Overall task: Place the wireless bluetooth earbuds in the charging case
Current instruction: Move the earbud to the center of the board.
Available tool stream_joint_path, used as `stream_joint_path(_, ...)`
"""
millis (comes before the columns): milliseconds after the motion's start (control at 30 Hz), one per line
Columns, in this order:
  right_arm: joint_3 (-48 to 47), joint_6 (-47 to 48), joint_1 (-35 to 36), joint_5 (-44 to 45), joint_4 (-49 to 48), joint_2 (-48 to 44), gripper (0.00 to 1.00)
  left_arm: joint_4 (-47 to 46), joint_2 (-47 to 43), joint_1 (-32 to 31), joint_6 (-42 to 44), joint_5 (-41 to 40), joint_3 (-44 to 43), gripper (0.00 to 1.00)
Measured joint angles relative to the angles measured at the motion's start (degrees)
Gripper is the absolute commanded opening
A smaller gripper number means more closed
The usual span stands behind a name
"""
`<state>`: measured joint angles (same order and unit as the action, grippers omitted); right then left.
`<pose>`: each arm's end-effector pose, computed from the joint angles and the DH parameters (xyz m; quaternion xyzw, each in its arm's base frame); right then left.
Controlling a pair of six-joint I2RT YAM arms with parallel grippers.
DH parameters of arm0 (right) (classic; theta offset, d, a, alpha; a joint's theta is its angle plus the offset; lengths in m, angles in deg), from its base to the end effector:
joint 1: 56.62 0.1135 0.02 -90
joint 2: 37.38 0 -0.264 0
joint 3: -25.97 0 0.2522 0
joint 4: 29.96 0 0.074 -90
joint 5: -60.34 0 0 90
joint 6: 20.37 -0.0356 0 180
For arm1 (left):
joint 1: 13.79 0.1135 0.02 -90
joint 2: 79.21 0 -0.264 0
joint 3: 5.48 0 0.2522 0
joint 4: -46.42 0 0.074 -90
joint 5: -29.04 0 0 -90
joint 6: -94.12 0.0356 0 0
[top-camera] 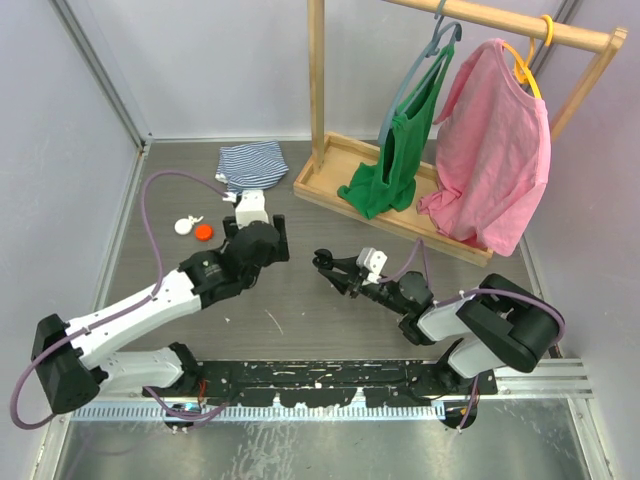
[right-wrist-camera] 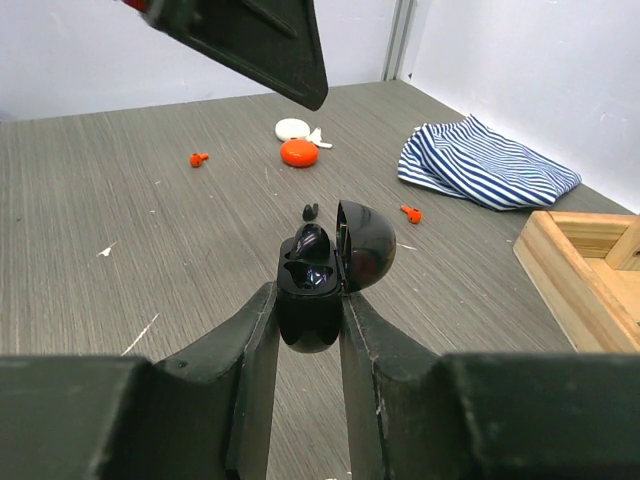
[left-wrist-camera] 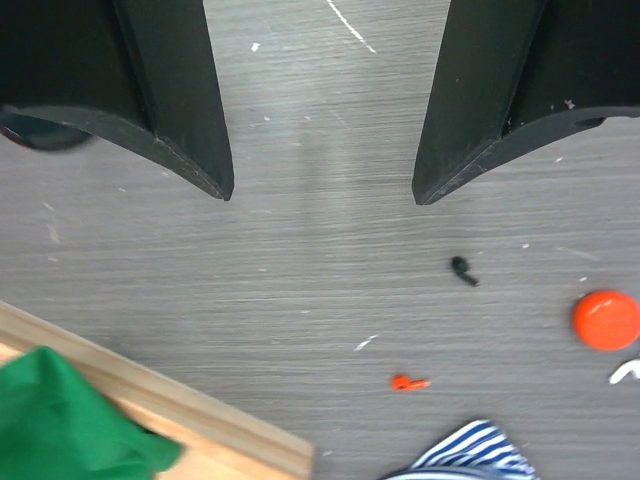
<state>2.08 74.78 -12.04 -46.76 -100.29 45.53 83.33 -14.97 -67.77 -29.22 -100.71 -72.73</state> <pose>0.1516 0.1641 0.1804 -0.3679 0.5205 0.3467 0.6881 0.1603 -0.1817 0.3080 -0.0086 0.8452 -0.0882 0.5271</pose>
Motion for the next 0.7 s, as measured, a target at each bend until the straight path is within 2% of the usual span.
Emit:
stream_joint_path(167,0.17,0.00,0.00,0.52,-1.79,1.81,0.01,3.65,2.64,8.41,-1.49,3.10,-0.61,0.74)
stream_joint_path(433,0.20,-0.07,0.00,0.81,-2.75,3.02,0.01,4.48,10.58,21.33,-3.08,9.97,-0.98,0.69)
stream_joint_path(700,0.17,-0.07,0.00,1.01,-2.93,3.23,0.01,3.17,20.33,29.20,-4.87,15.91,-1.51,0.60)
